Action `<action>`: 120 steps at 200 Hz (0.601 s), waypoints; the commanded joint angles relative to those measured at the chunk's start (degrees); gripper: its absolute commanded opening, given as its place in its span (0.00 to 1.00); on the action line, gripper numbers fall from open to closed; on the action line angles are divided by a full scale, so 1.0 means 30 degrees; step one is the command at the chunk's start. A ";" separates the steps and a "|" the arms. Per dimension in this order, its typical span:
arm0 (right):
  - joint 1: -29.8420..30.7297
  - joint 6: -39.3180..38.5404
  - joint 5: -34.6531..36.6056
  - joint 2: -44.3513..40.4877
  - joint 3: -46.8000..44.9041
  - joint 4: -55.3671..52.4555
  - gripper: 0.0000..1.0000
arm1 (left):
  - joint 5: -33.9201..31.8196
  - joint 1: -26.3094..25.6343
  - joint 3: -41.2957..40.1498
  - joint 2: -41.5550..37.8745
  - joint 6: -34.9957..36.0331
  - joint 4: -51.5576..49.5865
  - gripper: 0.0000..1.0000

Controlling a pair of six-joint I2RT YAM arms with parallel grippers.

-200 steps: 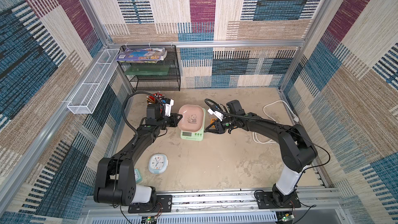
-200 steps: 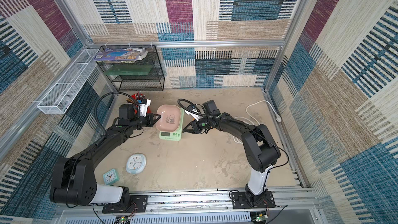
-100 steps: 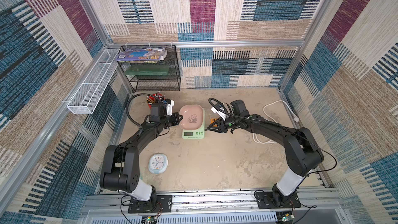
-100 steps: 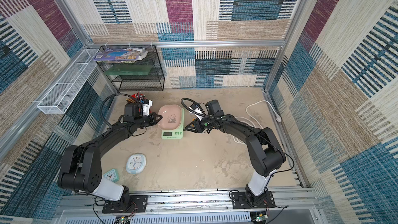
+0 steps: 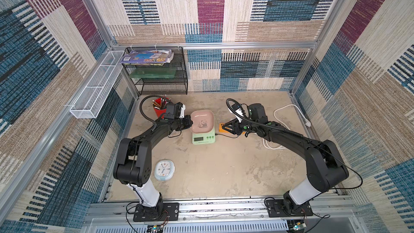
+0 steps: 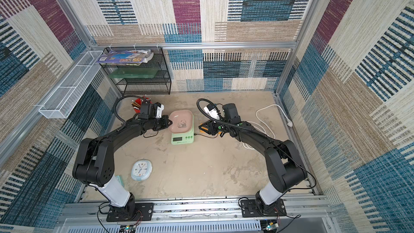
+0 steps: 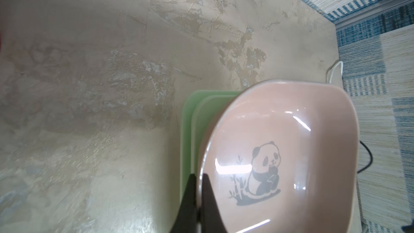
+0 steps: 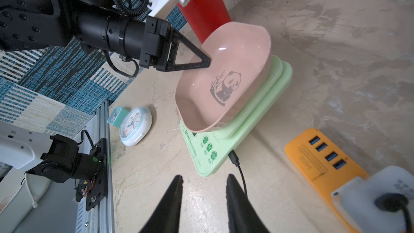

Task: Charge the electronic scale
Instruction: Place the electronic scale at the center of the board.

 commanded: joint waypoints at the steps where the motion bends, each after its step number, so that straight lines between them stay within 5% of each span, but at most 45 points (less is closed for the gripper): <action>1: -0.0087 0.0393 0.0427 -0.0059 -0.0045 0.0880 0.35 | -0.0985 -0.0393 0.0832 0.0544 -0.0183 -0.1286 0.00; 120: -0.0469 0.0664 0.0887 -0.0662 -0.0544 0.1383 0.35 | -0.3088 -0.1565 0.3413 0.2983 -0.0142 -0.3794 0.00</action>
